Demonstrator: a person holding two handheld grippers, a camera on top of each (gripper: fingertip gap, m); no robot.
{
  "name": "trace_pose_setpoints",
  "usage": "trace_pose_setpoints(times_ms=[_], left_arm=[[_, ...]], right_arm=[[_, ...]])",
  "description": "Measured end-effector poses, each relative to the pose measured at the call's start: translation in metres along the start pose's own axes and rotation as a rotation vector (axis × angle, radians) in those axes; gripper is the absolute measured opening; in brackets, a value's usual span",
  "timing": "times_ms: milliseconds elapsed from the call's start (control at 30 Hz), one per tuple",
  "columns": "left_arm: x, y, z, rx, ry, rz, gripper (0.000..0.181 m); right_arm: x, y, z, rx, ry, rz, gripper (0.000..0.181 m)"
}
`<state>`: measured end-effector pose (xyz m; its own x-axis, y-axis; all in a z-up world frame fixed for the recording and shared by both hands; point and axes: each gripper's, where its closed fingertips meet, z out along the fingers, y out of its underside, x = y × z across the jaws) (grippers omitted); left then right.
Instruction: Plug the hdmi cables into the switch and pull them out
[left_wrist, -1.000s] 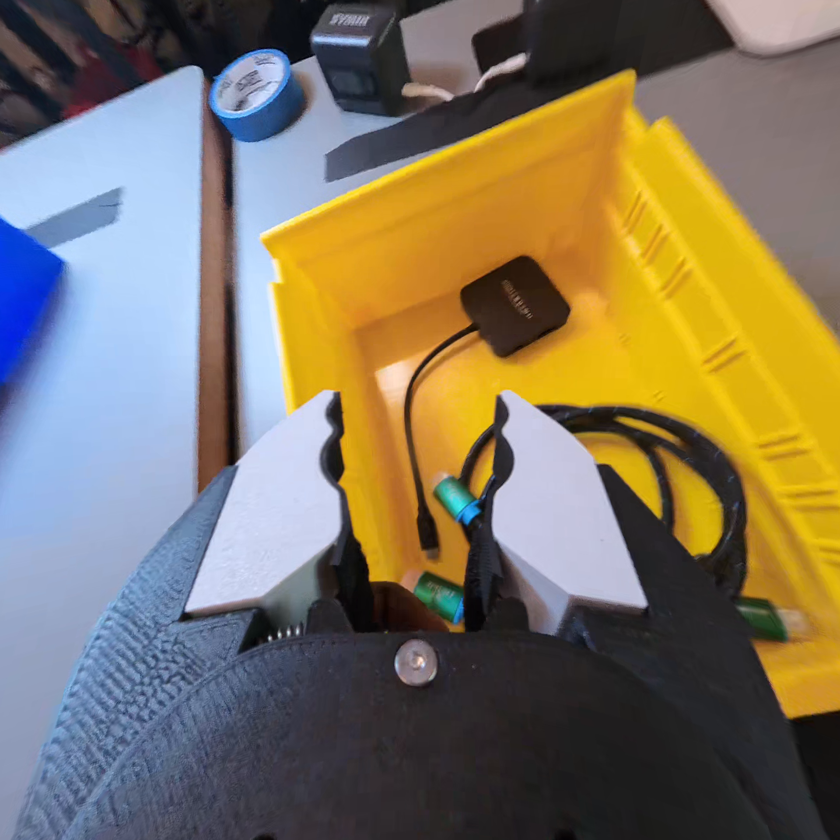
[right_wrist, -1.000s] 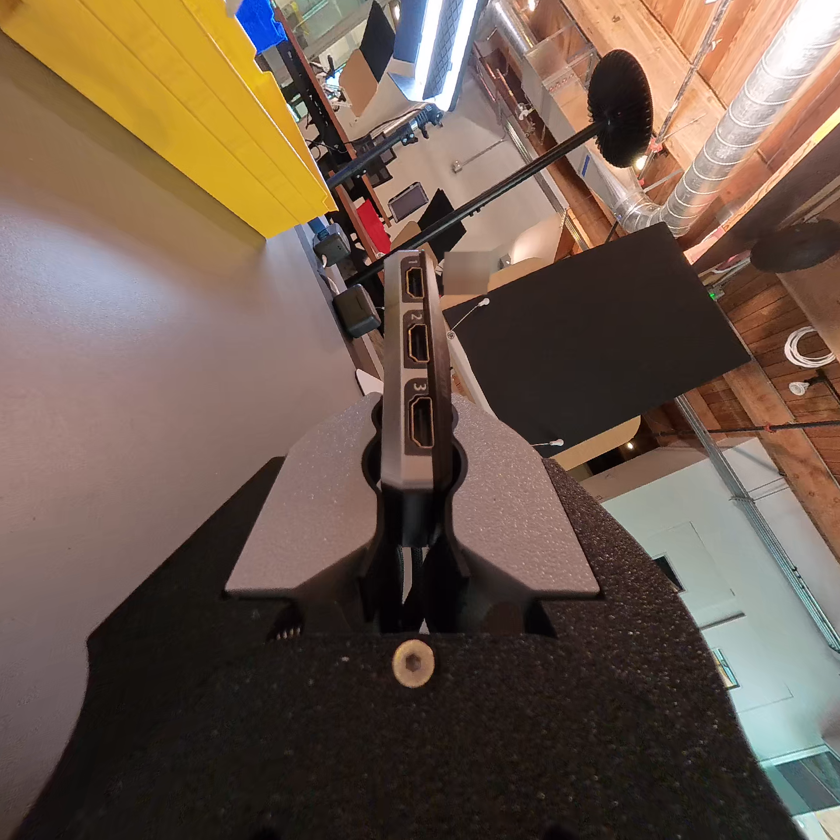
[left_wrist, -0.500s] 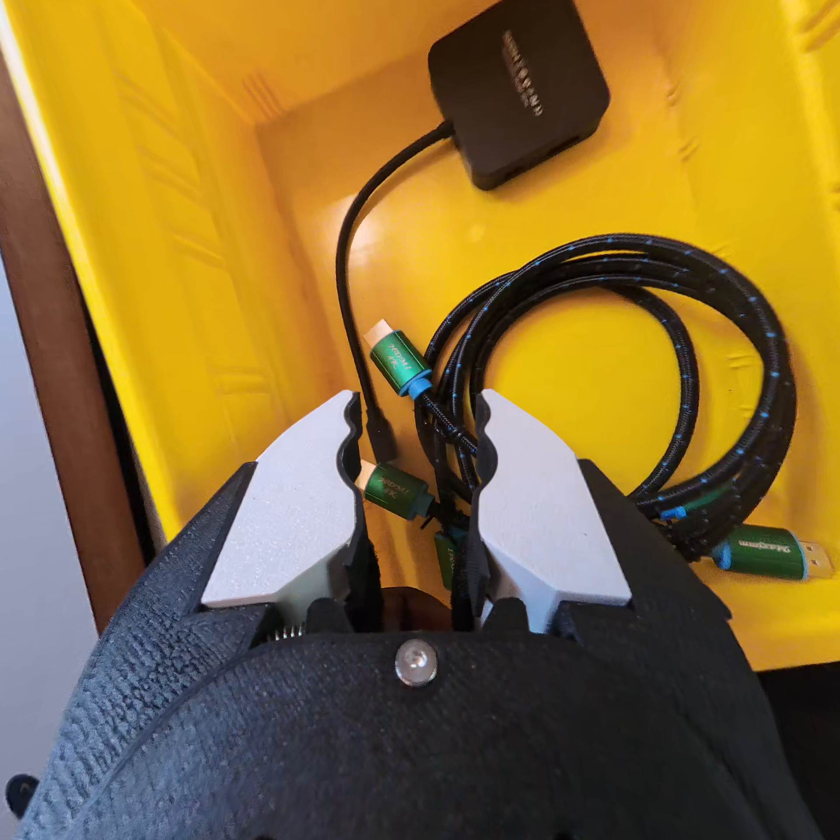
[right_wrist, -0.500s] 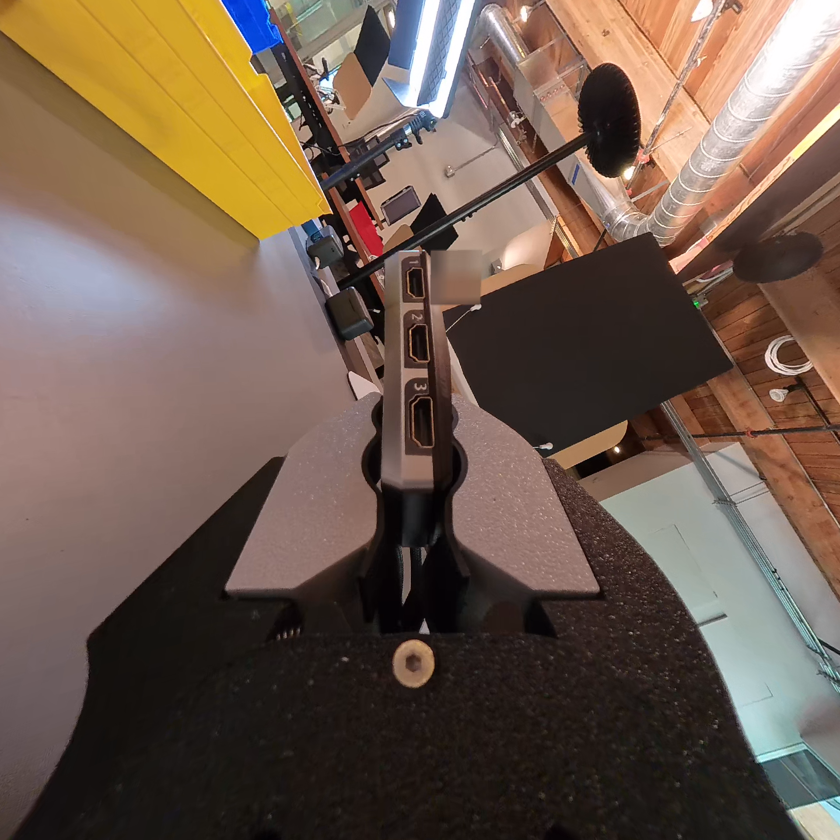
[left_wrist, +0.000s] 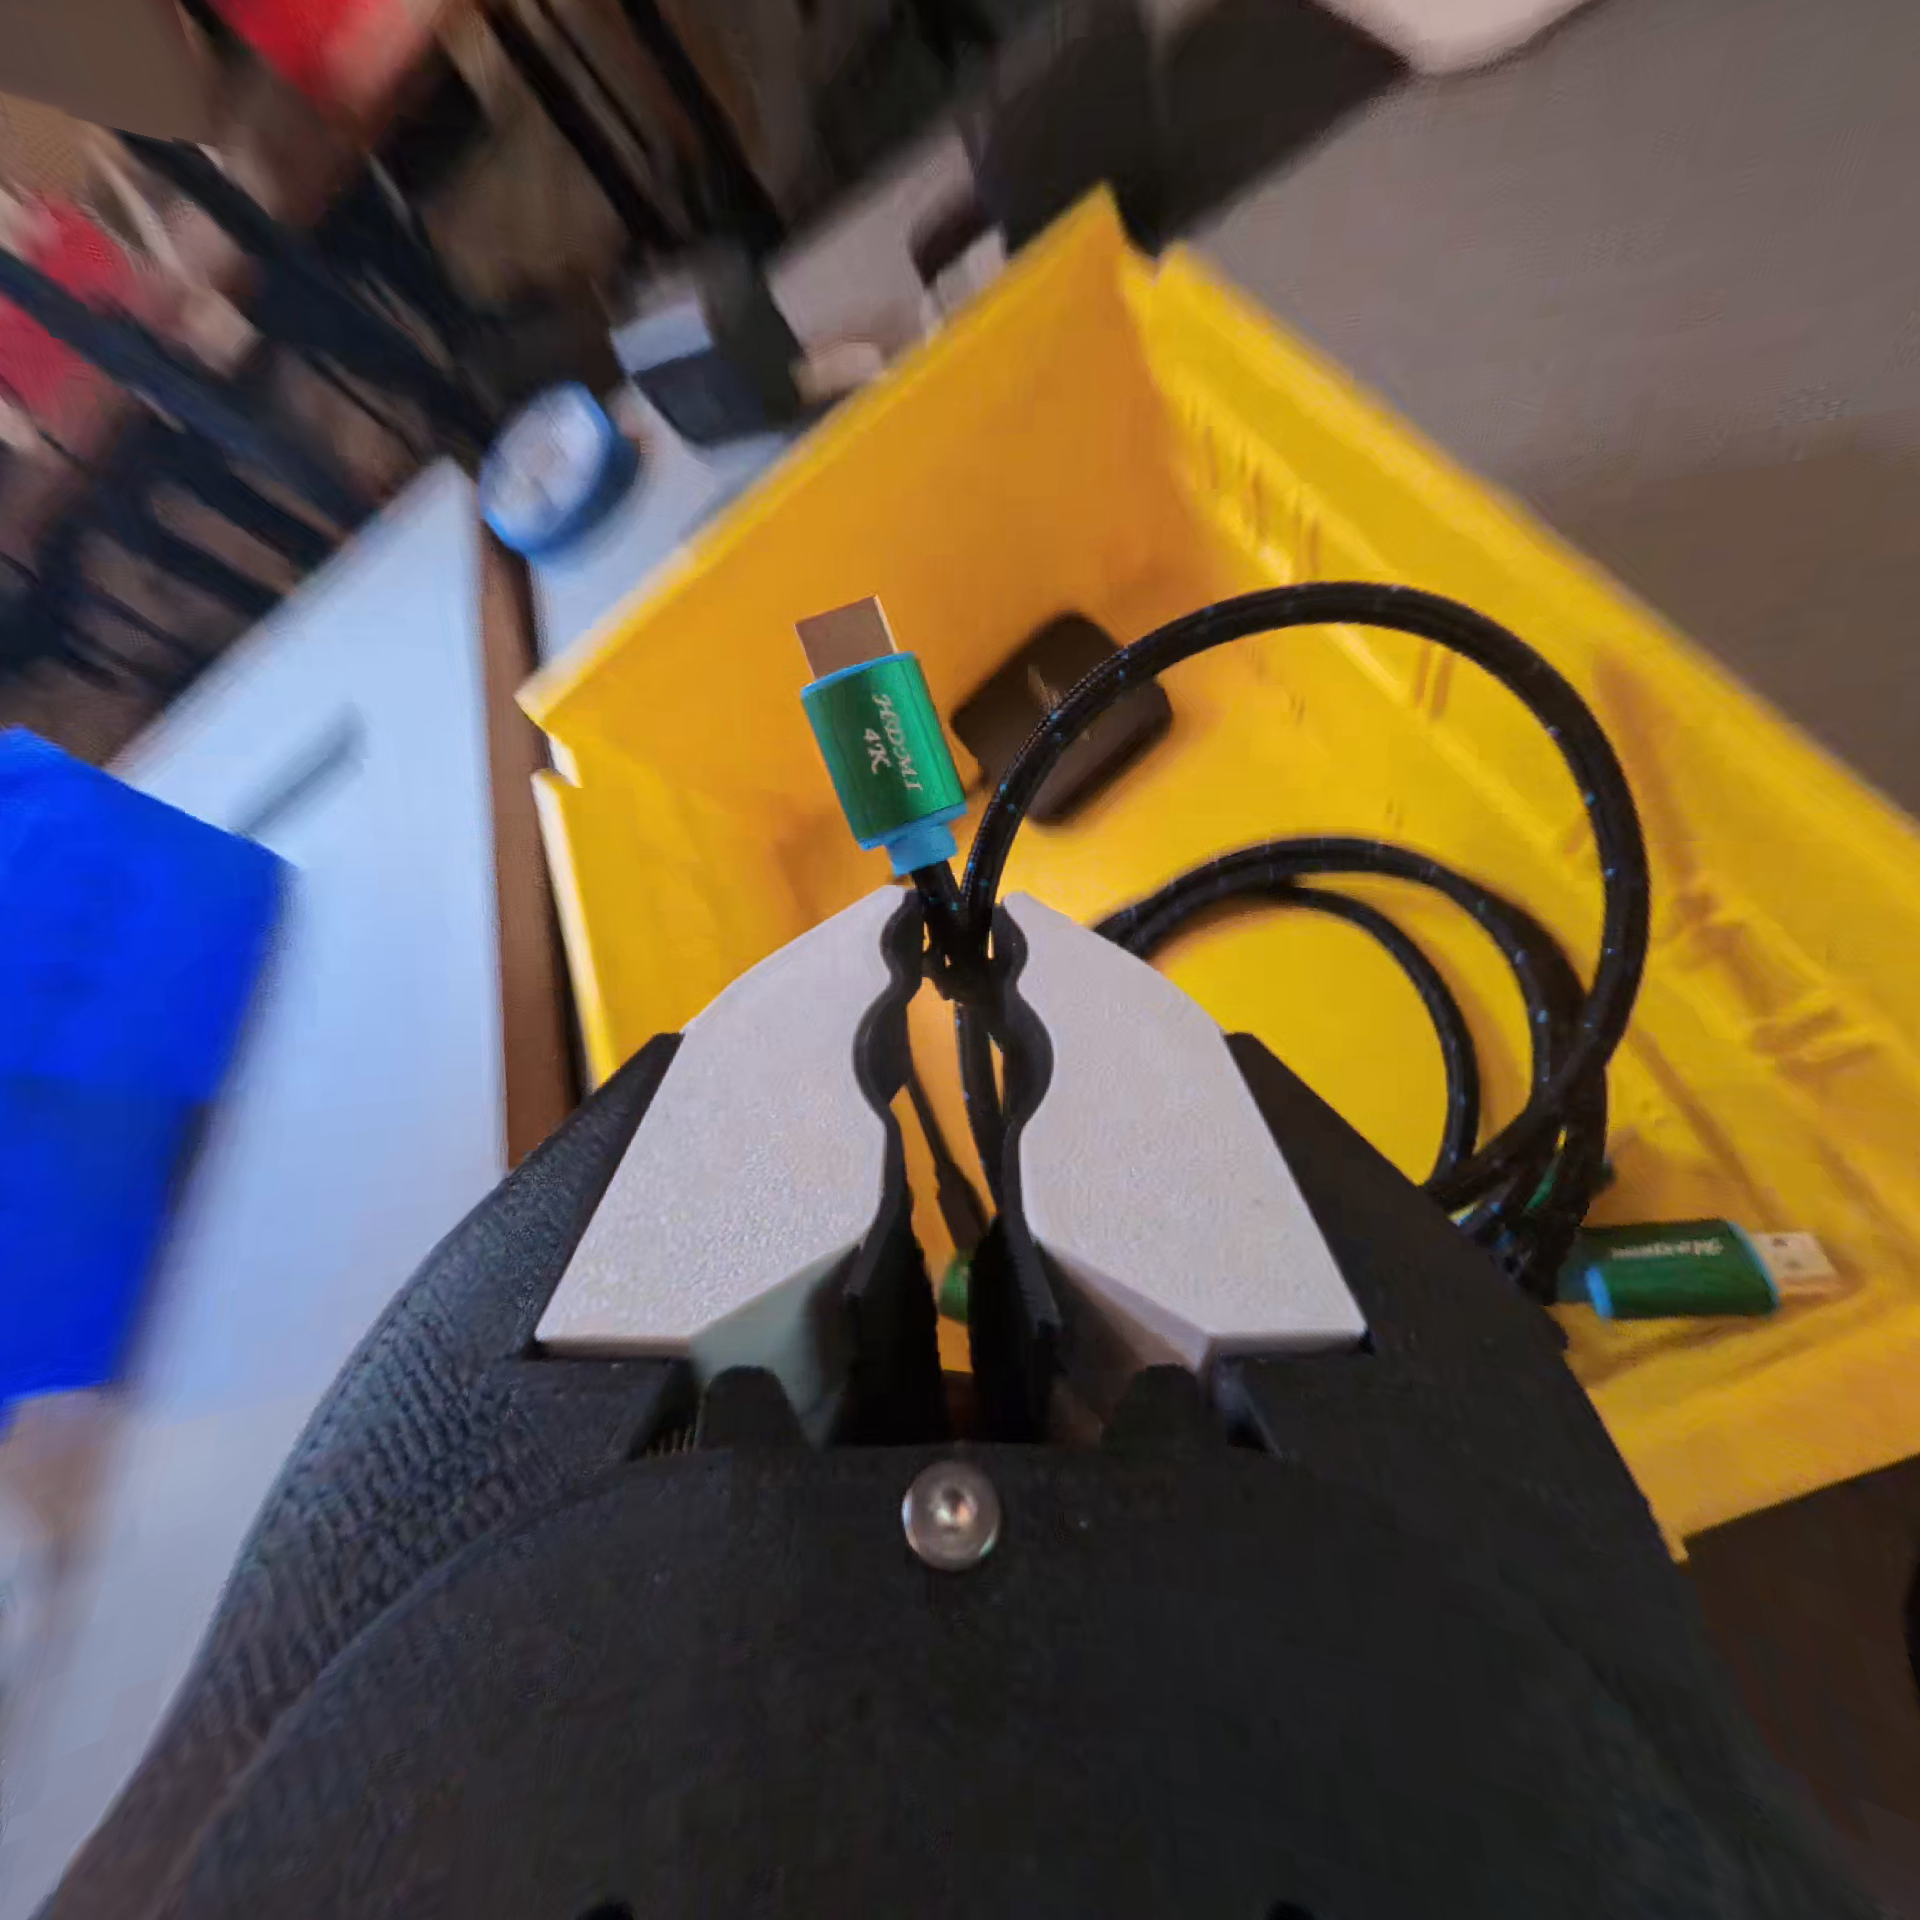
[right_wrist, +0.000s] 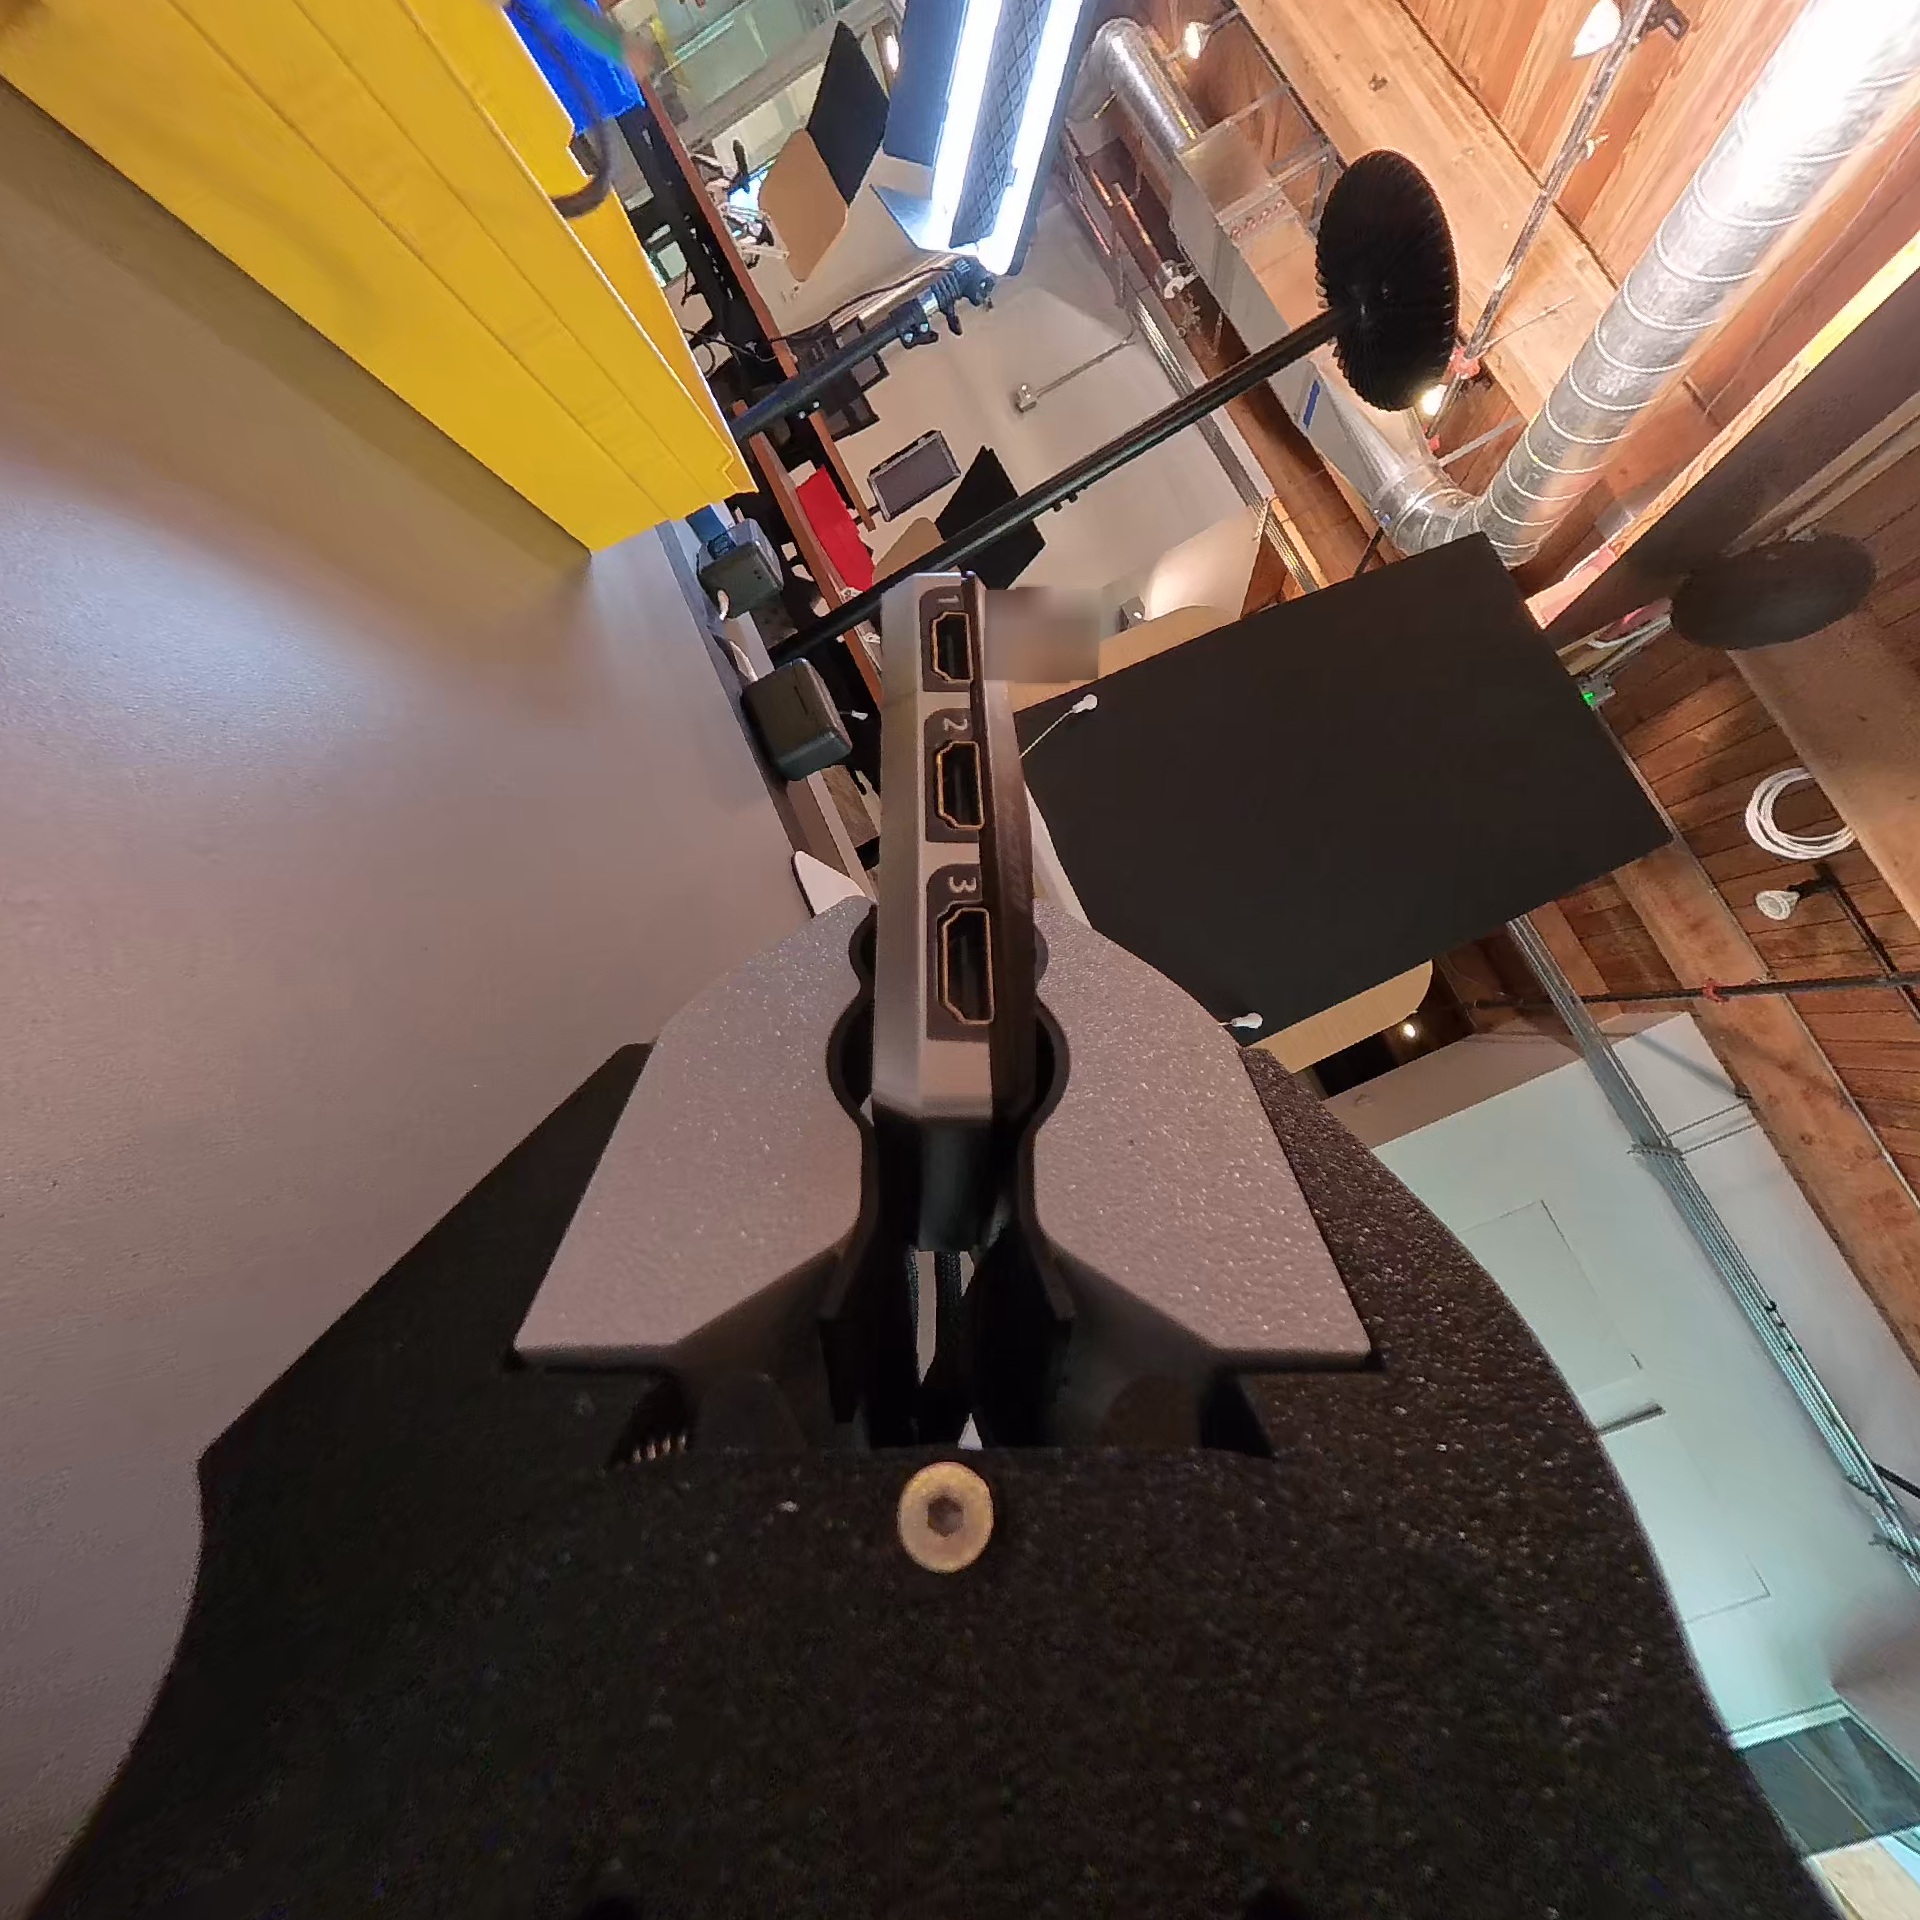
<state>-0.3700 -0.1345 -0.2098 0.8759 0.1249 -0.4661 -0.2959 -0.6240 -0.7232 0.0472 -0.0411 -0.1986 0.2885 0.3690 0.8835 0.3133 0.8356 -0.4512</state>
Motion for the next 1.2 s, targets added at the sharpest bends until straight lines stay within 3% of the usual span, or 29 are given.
trace_pose_setpoints(times_ms=[100,167,433,533,600,700,800,900,1000,1067,1133,1200], left_arm=[[0.007,-0.048,-0.041,0.206,-0.129,0.177,0.007],[0.023,-0.067,-0.065,0.246,-0.175,0.277,0.008],[0.101,-0.117,-0.134,0.311,-0.041,0.356,0.007],[0.133,-0.128,-0.152,0.348,0.155,0.309,0.007],[0.165,-0.114,-0.158,0.248,0.440,0.274,0.006],[0.197,-0.061,-0.152,-0.047,0.765,0.339,0.007],[0.212,0.005,-0.130,-0.364,0.899,0.428,0.007],[0.236,0.052,-0.116,-0.550,1.022,0.433,0.008],[0.247,0.071,-0.109,-0.598,1.029,0.447,0.014],[0.244,0.063,-0.106,-0.539,0.966,0.425,0.019],[0.239,0.056,-0.102,-0.459,0.870,0.421,0.036],[0.235,0.050,-0.102,-0.390,0.797,0.403,0.036]], right_arm=[[0.001,0.000,0.000,-0.001,0.003,0.014,0.023],[0.003,0.002,0.000,-0.009,0.011,0.041,0.023],[0.016,0.007,-0.001,-0.026,0.078,0.136,0.023],[0.016,0.007,-0.001,-0.027,0.080,0.127,0.023],[0.014,0.006,0.000,-0.030,0.070,0.121,0.023],[0.011,0.005,0.001,-0.029,0.056,0.102,0.023],[0.010,0.004,0.001,-0.028,0.053,0.100,0.023],[0.010,0.006,0.002,-0.033,0.051,0.104,0.023],[0.008,0.007,0.004,-0.039,0.043,0.101,0.023],[0.007,0.008,0.005,-0.041,0.033,0.100,0.023],[0.005,0.007,0.005,-0.042,0.025,0.094,0.023],[0.004,0.007,0.005,-0.042,0.022,0.083,0.023]])
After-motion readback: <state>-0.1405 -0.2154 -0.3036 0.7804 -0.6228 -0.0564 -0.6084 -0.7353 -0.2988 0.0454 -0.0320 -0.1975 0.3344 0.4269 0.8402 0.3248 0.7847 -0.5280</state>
